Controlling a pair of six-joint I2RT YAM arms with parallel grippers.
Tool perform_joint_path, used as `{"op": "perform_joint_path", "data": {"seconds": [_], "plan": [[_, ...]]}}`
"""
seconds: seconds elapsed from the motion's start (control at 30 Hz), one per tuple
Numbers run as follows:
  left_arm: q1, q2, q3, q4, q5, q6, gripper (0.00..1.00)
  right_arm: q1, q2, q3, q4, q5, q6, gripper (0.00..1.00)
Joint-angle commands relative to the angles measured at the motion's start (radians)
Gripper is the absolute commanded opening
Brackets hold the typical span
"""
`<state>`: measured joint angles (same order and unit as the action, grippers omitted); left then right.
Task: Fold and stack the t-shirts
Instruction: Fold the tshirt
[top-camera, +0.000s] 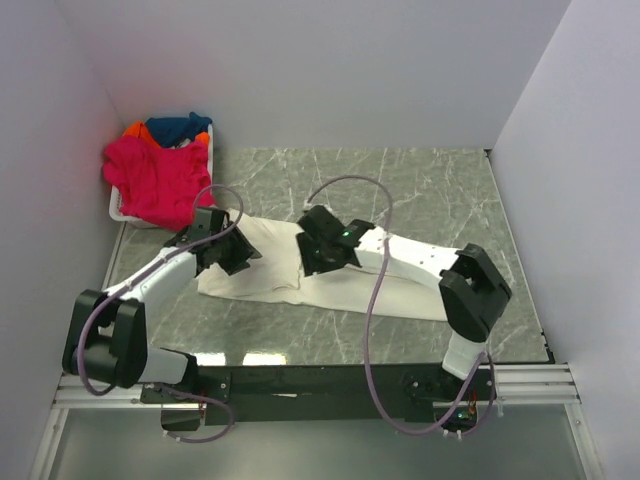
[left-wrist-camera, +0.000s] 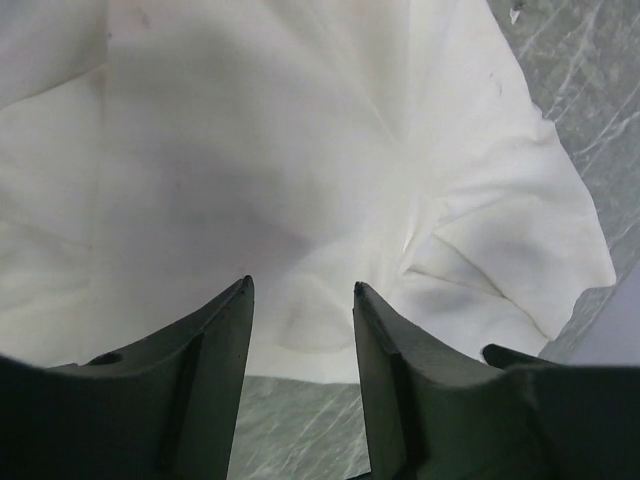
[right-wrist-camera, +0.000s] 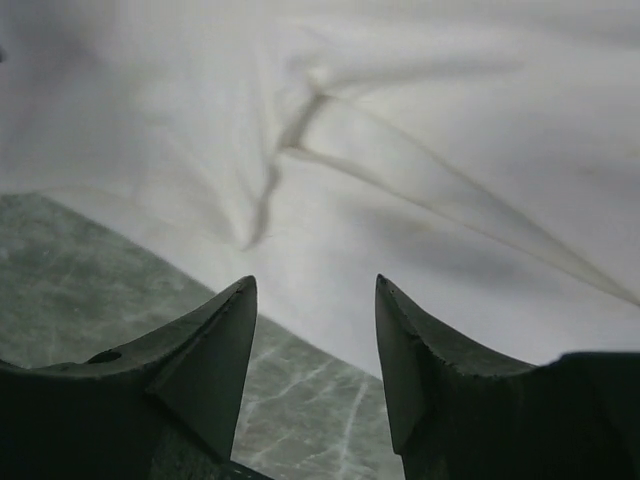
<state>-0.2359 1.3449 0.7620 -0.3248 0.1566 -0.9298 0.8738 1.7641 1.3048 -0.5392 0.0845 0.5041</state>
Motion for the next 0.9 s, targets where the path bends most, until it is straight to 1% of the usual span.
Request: {"op": "perform_joint_path", "data": {"seconds": [0.0,0.03,0.07,0.17,0.27,0.37,0.63,0.8,0.83,0.87], "plan": [[-0.003,0.057,0.059,0.064,-0.019,-0.027,0.50,-0.103,-0.049,-0.073,0.042,0.008,0.002,0.58],[-0.003,0.069,0.060,0.069,-0.019,-0.026,0.50,-0.126,-0.061,-0.109,0.067,0.001,0.001,0.58],[-0.005,0.094,0.062,0.076,-0.019,-0.026,0.50,-0.177,-0.069,-0.125,0.079,-0.009,-0.006,0.58],[-0.003,0.146,0.056,0.095,-0.023,-0.026,0.50,-0.258,-0.077,-0.171,0.120,-0.014,-0.027,0.58],[-0.005,0.200,0.056,0.112,-0.032,-0.014,0.50,-0.309,-0.060,-0.199,0.146,-0.015,-0.050,0.58],[-0.014,0.267,0.098,0.098,-0.063,0.023,0.50,-0.383,-0.037,-0.225,0.168,-0.029,-0.056,0.58],[-0.040,0.419,0.236,0.055,-0.098,0.121,0.50,-0.414,-0.022,-0.312,0.173,-0.069,-0.046,0.57],[-0.054,0.549,0.382,0.007,-0.112,0.184,0.50,-0.412,-0.026,-0.369,0.148,-0.081,-0.007,0.56],[-0.062,0.588,0.410,-0.003,-0.118,0.195,0.50,-0.412,-0.031,-0.378,0.142,-0.103,0.004,0.56],[-0.066,0.608,0.466,-0.016,-0.123,0.206,0.50,-0.412,-0.037,-0.386,0.136,-0.109,0.010,0.56]]}}
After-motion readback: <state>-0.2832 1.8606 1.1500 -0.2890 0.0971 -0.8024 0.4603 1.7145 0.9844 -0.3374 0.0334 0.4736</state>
